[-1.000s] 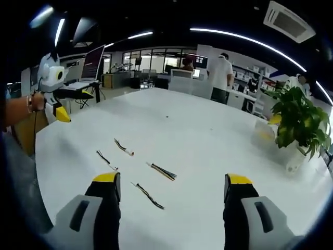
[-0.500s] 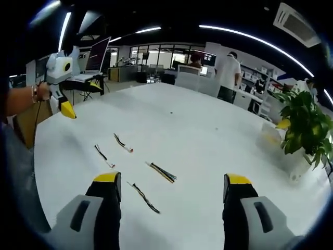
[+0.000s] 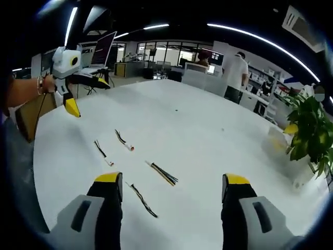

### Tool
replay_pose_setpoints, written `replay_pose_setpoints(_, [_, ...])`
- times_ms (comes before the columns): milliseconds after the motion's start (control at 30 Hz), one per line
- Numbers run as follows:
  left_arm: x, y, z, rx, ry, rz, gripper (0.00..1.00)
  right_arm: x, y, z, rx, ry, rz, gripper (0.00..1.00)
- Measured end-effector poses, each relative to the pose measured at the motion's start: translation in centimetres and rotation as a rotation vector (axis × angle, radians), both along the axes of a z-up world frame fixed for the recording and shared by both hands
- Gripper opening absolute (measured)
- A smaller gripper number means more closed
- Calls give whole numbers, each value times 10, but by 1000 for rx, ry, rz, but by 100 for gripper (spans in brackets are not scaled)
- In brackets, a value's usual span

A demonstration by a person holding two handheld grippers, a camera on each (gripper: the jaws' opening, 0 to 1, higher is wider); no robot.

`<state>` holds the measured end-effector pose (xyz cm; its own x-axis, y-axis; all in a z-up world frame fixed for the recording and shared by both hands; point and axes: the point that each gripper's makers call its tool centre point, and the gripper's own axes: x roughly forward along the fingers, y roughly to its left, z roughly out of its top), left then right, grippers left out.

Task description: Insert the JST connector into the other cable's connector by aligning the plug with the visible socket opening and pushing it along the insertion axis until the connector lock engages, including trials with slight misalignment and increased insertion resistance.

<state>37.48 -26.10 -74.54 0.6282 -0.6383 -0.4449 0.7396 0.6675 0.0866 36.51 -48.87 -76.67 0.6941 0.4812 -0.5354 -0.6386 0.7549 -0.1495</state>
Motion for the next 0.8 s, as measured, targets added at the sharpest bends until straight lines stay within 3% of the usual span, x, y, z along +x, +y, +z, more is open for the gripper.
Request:
replay_pose_setpoints(500, [11,-5,-11,66,-5,-83,91,15,5,-14,-69,12,82,76])
replay_pose_setpoints(667, [12,-12,-13,59,6,-113,97,19,8,-15,-80,14,104,75])
replay_pose_setpoints(800, [13,-16,-13,52,2,-141,89,22,10,-17,-59,26,114,74])
